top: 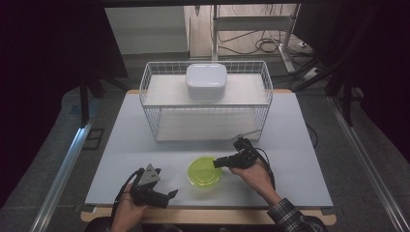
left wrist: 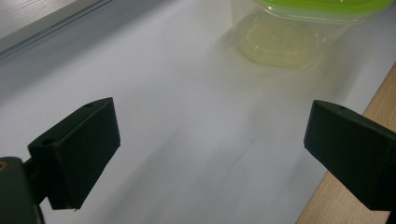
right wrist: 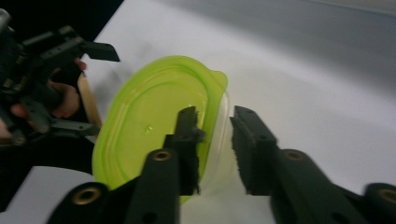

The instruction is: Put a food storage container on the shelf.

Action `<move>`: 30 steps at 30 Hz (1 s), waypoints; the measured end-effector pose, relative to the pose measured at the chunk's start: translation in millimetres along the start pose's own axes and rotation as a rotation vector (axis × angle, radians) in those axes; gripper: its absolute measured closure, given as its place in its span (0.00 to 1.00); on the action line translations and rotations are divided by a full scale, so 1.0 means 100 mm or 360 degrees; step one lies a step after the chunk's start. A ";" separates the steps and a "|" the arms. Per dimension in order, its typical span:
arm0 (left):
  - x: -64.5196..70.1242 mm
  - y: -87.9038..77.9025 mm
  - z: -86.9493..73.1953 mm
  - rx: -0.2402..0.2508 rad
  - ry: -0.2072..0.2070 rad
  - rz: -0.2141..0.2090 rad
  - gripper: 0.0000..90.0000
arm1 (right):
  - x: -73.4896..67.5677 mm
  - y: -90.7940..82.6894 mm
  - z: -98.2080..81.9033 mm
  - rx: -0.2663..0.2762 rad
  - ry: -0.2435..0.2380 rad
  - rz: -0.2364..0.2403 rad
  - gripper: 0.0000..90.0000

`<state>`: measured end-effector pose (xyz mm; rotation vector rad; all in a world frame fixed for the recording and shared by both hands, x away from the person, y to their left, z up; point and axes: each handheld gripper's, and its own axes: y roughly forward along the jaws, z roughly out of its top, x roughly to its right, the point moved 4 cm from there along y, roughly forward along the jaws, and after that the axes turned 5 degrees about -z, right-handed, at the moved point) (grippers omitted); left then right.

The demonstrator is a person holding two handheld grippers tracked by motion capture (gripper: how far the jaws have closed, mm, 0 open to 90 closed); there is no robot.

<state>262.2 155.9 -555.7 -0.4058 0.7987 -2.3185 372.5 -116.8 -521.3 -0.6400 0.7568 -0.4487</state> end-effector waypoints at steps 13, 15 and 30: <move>0.00 0.00 0.00 -0.0001 0.0004 0.0005 0.04 | -0.04 -0.05 0.02 0.0023 0.0083 0.0137 0.91; 0.00 0.00 0.00 0.0000 0.0004 0.0005 0.04 | -0.04 -0.06 0.03 0.0032 0.0080 0.0127 0.91; -0.01 -0.01 0.01 0.0019 -0.0012 0.0013 0.04 | -0.09 -0.34 0.16 0.0179 0.0121 0.0207 0.92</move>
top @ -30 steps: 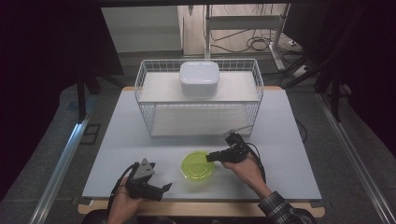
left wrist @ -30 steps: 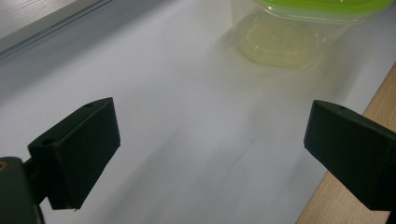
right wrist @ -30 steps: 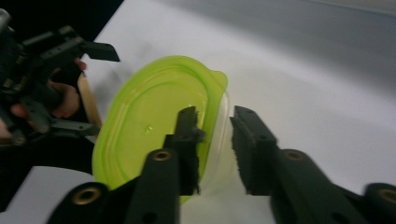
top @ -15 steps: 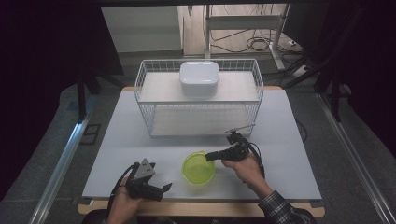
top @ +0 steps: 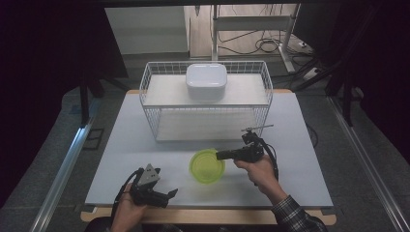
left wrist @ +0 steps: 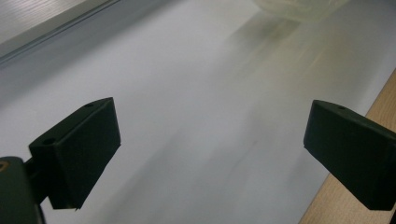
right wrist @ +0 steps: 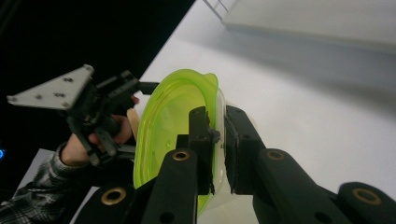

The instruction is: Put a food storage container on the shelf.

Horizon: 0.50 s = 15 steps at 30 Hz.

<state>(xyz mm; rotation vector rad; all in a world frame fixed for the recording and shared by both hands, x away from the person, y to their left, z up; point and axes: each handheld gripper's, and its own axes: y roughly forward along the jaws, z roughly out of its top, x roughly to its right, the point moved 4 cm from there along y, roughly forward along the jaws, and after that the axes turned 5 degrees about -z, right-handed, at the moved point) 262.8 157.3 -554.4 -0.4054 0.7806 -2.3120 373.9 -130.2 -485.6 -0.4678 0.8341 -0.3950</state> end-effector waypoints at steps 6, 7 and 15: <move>0.00 0.00 0.00 0.0002 -0.0003 0.0002 0.04 | -0.09 -0.16 0.12 0.0072 -0.0015 0.0005 0.92; 0.00 0.00 0.00 0.0002 -0.0003 0.0002 0.04 | -0.10 -0.19 0.14 0.0085 -0.0022 -0.0001 0.92; 0.00 0.00 0.00 0.0002 -0.0002 -0.0002 0.04 | -0.20 -0.40 0.36 0.0178 -0.0039 0.0005 0.92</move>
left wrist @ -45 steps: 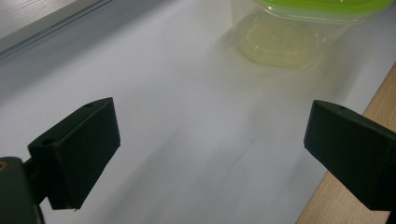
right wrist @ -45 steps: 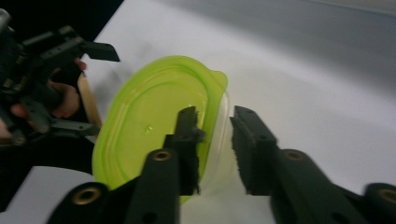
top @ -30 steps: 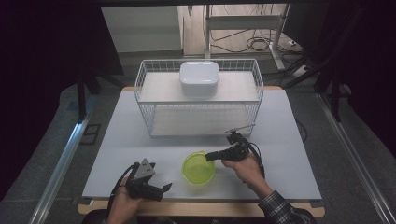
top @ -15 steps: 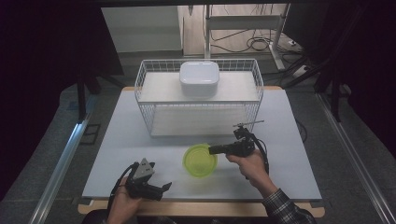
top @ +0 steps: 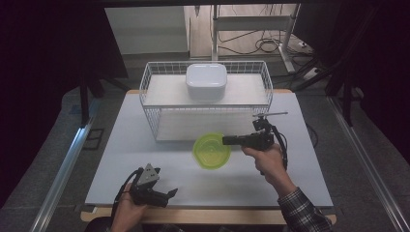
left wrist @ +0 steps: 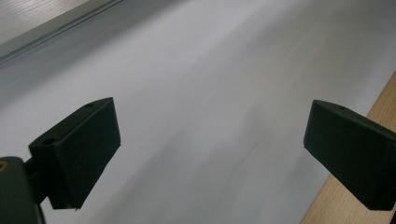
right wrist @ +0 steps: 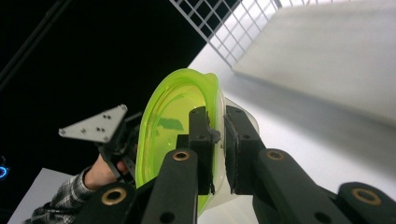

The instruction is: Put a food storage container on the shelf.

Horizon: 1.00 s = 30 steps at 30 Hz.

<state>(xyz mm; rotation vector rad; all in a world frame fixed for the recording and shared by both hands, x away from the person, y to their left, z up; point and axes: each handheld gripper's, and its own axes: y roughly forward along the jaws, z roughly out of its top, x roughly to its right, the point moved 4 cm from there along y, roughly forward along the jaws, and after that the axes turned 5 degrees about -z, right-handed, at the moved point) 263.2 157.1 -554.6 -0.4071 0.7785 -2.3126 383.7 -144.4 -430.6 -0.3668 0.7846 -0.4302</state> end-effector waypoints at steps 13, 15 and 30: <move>0.00 0.00 0.00 -0.0001 0.0004 0.0001 0.04 | -0.17 -0.16 0.39 0.0093 -0.0041 -0.0009 0.92; 0.00 0.00 0.00 -0.0003 0.0006 0.0002 0.04 | -0.19 -0.17 0.44 0.0103 -0.0040 -0.0011 0.92; 0.00 0.00 0.00 -0.0002 0.0000 -0.0006 0.04 | -0.40 -0.29 0.92 0.0213 -0.0090 -0.0024 0.92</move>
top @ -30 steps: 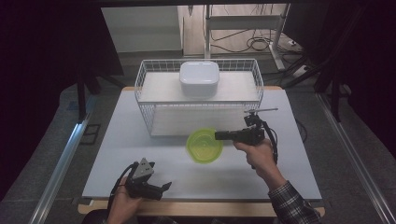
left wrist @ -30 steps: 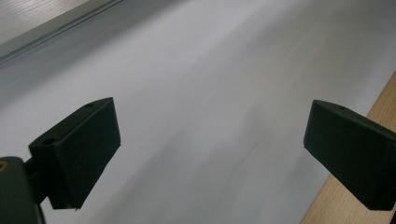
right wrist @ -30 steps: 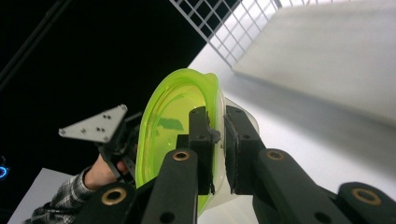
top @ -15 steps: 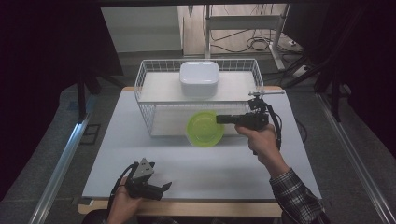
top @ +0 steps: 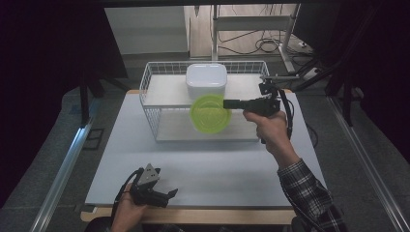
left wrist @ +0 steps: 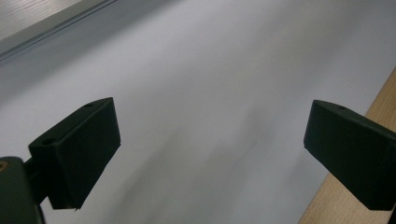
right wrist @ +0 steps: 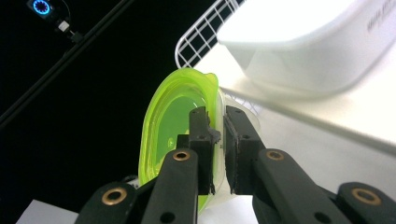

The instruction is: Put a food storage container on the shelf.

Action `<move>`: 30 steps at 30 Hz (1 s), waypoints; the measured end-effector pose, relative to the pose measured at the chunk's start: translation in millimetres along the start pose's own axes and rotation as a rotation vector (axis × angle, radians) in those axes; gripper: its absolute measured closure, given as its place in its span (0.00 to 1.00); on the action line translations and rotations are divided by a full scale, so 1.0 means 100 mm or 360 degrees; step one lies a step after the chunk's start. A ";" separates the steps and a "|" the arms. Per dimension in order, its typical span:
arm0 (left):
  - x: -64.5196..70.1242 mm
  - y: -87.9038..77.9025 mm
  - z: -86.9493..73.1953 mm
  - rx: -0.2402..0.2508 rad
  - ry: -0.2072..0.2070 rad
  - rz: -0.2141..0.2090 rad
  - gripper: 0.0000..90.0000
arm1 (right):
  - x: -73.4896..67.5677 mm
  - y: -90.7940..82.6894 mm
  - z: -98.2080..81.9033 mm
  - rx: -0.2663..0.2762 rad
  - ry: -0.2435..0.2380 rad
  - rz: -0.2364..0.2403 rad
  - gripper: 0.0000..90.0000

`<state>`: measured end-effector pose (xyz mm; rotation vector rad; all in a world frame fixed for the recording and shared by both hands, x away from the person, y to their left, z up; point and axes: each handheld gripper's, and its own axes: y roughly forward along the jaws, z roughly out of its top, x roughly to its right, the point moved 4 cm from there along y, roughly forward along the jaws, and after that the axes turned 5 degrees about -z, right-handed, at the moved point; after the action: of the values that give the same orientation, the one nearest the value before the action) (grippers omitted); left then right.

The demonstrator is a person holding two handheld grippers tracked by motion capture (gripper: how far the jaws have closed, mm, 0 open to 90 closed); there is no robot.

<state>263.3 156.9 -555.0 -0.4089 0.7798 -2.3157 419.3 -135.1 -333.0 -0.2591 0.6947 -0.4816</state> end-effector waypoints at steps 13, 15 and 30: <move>0.00 0.00 0.00 -0.0003 -0.0002 -0.0012 0.04 | -0.10 0.01 0.44 0.0106 0.0013 -0.0042 0.92; 0.01 0.00 0.00 -0.0003 -0.0006 -0.0016 0.04 | -0.12 0.00 0.51 0.0133 0.0023 -0.0053 0.92; 0.01 -0.01 0.00 0.0007 -0.0015 -0.0027 0.04 | -0.05 0.15 0.93 0.0292 0.0171 -0.0169 0.92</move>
<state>262.5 157.2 -554.3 -0.4261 0.7693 -2.3293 483.0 -113.5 -267.4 -0.0980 0.7384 -0.6602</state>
